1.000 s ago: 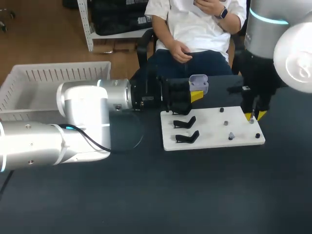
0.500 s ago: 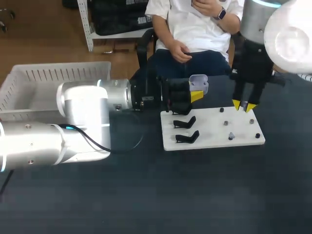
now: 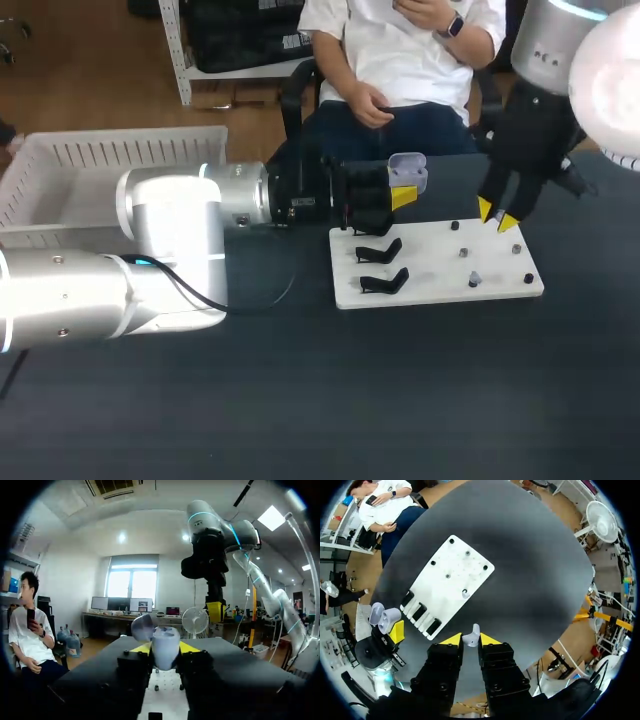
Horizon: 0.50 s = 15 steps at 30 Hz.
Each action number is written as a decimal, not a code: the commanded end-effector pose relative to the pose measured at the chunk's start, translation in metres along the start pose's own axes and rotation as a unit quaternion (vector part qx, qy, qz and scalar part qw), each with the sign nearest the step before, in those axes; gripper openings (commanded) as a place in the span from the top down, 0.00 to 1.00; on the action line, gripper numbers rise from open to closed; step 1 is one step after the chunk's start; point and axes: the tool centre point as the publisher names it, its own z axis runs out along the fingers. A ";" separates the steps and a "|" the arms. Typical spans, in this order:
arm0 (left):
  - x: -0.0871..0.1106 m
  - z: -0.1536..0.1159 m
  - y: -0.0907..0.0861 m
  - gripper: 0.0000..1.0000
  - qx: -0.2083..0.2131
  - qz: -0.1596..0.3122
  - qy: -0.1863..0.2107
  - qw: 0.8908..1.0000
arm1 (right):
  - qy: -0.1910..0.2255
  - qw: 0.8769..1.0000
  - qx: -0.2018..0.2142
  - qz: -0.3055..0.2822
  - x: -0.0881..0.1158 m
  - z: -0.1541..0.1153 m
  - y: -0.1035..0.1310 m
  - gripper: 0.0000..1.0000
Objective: Pick up each earbud case from the left stands, insert the matching earbuds, close the lid, and place the case in the box.
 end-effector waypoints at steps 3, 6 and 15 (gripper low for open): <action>0.001 0.000 -0.002 1.00 -0.003 0.002 -0.003 1.000 | -0.004 1.000 0.002 -0.013 0.007 0.000 0.004 1.00; 0.001 0.000 -0.002 1.00 -0.003 0.002 -0.003 1.000 | -0.002 1.000 -0.002 -0.017 0.010 -0.002 0.017 1.00; 0.001 0.000 -0.002 1.00 -0.003 0.002 -0.003 1.000 | 0.005 0.999 -0.012 -0.035 0.027 -0.012 0.053 1.00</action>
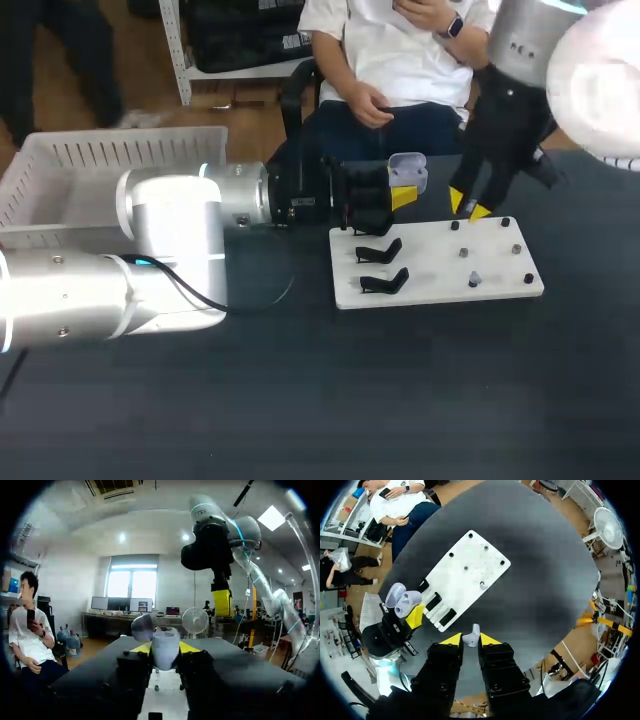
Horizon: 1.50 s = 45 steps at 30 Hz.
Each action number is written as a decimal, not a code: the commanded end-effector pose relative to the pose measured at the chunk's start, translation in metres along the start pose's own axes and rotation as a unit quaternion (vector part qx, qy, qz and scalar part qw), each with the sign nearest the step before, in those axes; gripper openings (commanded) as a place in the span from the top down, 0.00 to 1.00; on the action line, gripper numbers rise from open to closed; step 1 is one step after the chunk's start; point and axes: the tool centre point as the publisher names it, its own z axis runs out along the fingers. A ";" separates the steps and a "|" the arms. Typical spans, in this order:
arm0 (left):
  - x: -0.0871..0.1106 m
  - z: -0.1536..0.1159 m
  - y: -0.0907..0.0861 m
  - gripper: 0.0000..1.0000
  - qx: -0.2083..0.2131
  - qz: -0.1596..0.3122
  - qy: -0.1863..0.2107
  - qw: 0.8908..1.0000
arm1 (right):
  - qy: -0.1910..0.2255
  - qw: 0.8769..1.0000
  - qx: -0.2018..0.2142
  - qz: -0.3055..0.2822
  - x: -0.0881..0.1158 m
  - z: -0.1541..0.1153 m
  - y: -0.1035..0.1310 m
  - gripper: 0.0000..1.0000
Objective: Pick up each earbud case from the left stands, insert the matching earbuds, close the lid, and place the case in the box.
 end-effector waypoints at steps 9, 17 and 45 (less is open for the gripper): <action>0.001 0.000 -0.002 1.00 -0.004 0.002 -0.003 1.000 | 0.003 1.000 0.005 -0.018 0.007 -0.002 0.039 1.00; 0.001 0.000 -0.002 1.00 -0.004 0.002 -0.003 1.000 | -0.014 0.999 0.008 -0.048 0.010 -0.002 0.059 1.00; 0.001 0.000 -0.002 1.00 -0.004 0.002 -0.003 1.000 | -0.049 0.993 0.017 -0.102 -0.018 -0.004 0.085 1.00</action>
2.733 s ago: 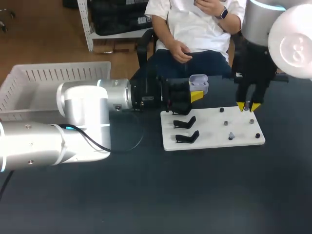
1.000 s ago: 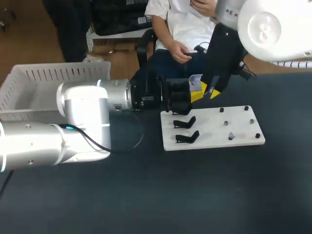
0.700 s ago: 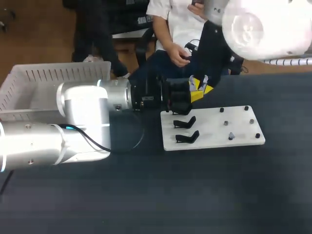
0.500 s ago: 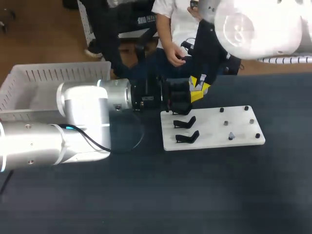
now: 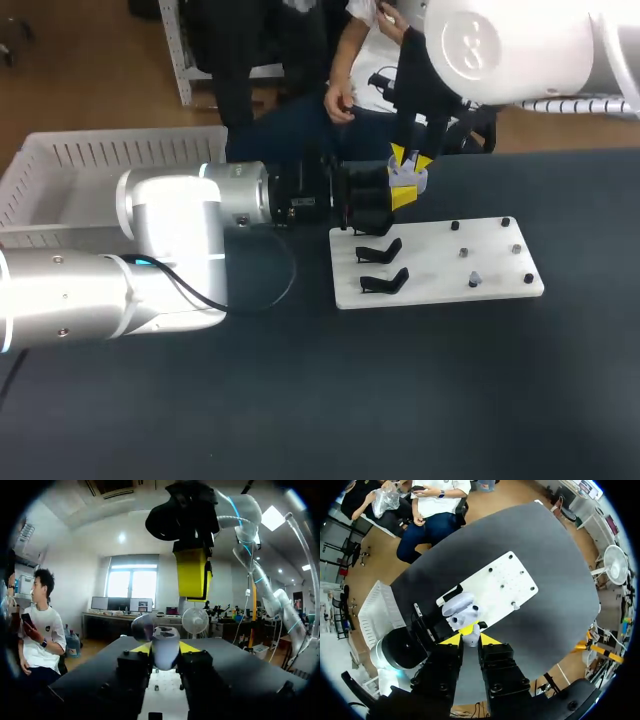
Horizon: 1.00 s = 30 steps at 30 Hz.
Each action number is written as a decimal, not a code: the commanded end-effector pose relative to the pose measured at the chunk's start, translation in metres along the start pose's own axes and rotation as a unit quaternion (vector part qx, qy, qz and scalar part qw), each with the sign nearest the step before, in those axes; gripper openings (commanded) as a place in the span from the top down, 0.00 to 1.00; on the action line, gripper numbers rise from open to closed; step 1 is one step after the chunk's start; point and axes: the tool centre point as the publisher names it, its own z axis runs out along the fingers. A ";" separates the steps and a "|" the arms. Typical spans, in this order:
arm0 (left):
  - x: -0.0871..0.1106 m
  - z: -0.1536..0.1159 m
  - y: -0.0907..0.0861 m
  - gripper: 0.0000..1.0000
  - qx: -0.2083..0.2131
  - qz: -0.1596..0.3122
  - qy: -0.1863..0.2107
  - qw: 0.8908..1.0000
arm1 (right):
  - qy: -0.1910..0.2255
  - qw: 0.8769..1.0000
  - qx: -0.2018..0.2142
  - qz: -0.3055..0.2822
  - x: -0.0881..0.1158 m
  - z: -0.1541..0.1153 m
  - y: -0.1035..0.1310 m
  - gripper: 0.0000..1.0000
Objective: Pick up each earbud case from the left stands, insert the matching earbuds, close the lid, and place the case in the box.
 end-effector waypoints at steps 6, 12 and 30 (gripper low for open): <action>0.001 0.000 -0.002 1.00 -0.004 0.002 -0.003 1.000 | -0.002 1.000 0.001 -0.006 -0.007 0.004 0.002 1.00; 0.001 0.000 -0.002 1.00 -0.004 0.002 -0.003 1.000 | 0.003 1.000 0.002 -0.007 -0.010 0.008 0.002 1.00; 0.001 0.000 -0.002 1.00 -0.004 0.002 -0.003 1.000 | -0.009 1.000 0.008 -0.017 -0.007 0.011 -0.001 1.00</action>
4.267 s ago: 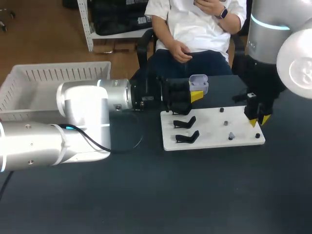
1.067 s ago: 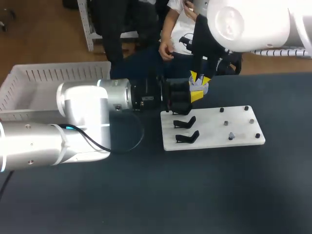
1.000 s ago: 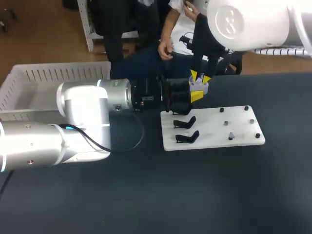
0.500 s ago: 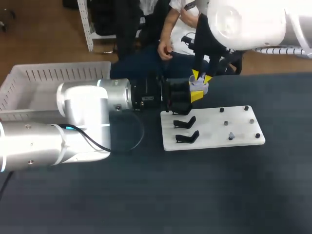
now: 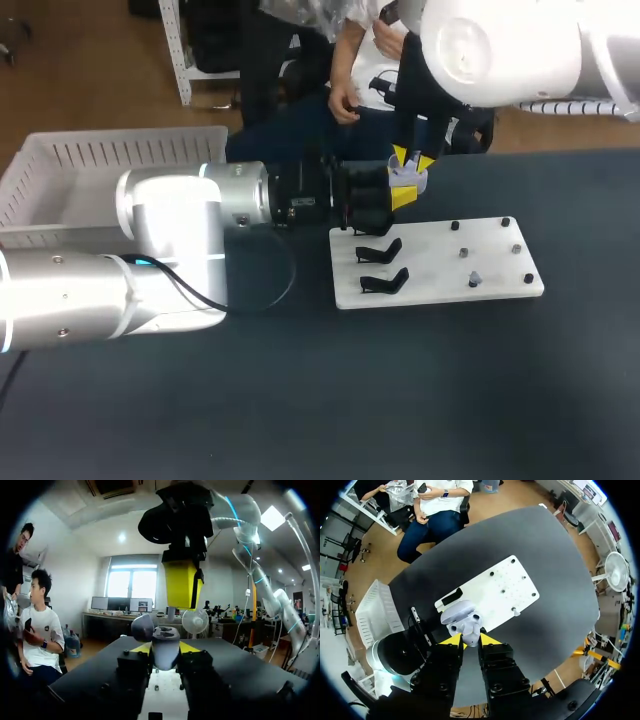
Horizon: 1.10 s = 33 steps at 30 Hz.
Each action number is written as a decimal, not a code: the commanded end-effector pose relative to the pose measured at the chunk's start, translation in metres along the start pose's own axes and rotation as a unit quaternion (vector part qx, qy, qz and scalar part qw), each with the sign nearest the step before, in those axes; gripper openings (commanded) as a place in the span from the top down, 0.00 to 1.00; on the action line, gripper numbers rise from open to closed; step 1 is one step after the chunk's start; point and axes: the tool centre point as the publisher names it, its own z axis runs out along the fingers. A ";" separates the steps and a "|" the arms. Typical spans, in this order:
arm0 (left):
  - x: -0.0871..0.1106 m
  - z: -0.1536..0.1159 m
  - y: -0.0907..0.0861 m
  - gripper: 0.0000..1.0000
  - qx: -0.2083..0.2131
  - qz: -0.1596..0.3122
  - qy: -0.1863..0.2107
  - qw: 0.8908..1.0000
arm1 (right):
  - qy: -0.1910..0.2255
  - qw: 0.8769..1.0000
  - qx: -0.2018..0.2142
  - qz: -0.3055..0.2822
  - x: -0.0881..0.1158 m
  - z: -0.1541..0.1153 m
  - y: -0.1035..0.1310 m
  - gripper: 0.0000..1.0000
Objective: Pick up each earbud case from the left stands, insert the matching earbuds, close the lid, and place the case in the box.
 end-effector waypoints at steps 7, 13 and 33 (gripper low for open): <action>0.001 0.000 -0.002 1.00 -0.004 0.002 -0.003 1.000 | -0.007 1.000 0.005 0.001 0.001 0.004 -0.001 1.00; 0.001 0.000 -0.002 1.00 -0.004 0.002 -0.003 1.000 | -0.008 1.000 0.003 0.002 -0.001 0.006 0.002 1.00; 0.001 0.000 -0.002 1.00 -0.004 0.002 -0.003 1.000 | -0.009 1.000 0.006 0.000 -0.004 0.008 0.007 1.00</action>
